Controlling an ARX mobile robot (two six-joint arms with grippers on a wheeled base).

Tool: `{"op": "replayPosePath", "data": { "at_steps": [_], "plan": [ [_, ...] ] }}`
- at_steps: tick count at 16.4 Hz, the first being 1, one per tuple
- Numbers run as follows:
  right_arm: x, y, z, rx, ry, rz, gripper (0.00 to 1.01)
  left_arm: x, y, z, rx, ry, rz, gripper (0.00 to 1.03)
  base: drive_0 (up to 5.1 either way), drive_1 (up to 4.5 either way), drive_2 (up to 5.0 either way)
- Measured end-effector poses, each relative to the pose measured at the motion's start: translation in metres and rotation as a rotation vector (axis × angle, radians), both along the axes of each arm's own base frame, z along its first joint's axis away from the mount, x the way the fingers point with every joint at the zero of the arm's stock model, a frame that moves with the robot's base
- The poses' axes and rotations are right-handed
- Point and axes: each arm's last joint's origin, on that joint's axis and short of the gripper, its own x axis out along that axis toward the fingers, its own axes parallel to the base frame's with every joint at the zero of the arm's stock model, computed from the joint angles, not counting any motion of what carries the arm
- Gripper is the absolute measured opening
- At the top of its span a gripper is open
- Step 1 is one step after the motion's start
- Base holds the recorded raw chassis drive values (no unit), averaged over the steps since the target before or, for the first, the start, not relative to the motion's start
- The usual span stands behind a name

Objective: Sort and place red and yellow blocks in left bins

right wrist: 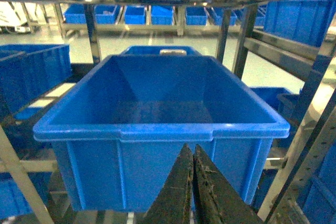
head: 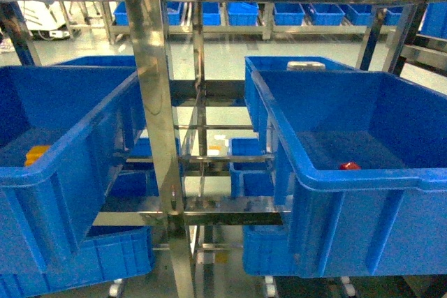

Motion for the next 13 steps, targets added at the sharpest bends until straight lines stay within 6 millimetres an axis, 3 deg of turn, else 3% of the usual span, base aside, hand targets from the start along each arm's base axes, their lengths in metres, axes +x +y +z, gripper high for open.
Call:
{"op": "replayPosePath", "data": {
  "at_steps": [4,5,6,12,13],
  "plan": [
    [-0.002,-0.0001,0.0032,0.0,-0.039,-0.003,0.02,-0.0055,-0.0002,0.0001,0.0,-0.015,-0.003,0.03,0.0,0.0,0.0],
    [-0.002,-0.0001,0.0028,-0.001,-0.035,-0.002,0.08,-0.0056,-0.0001,0.0013,0.001,-0.027,-0.002,0.12,0.0,0.0,0.0],
    [-0.002,-0.0001,0.0029,-0.001,-0.036,-0.002,0.23,-0.0056,-0.0001,0.0005,0.001,-0.02,-0.001,0.26,0.0,0.0,0.0],
    [-0.002,-0.0001,0.0029,-0.001,-0.036,-0.002,0.79,-0.0056,-0.0001,0.0006,0.001,-0.021,-0.002,0.82,0.0,0.0,0.0],
    [-0.002,-0.0001,0.0029,-0.001,-0.036,-0.002,0.94,-0.0056,-0.0001,0.0007,0.001,-0.022,-0.002,0.97,0.0,0.0,0.0]
  ]
}}
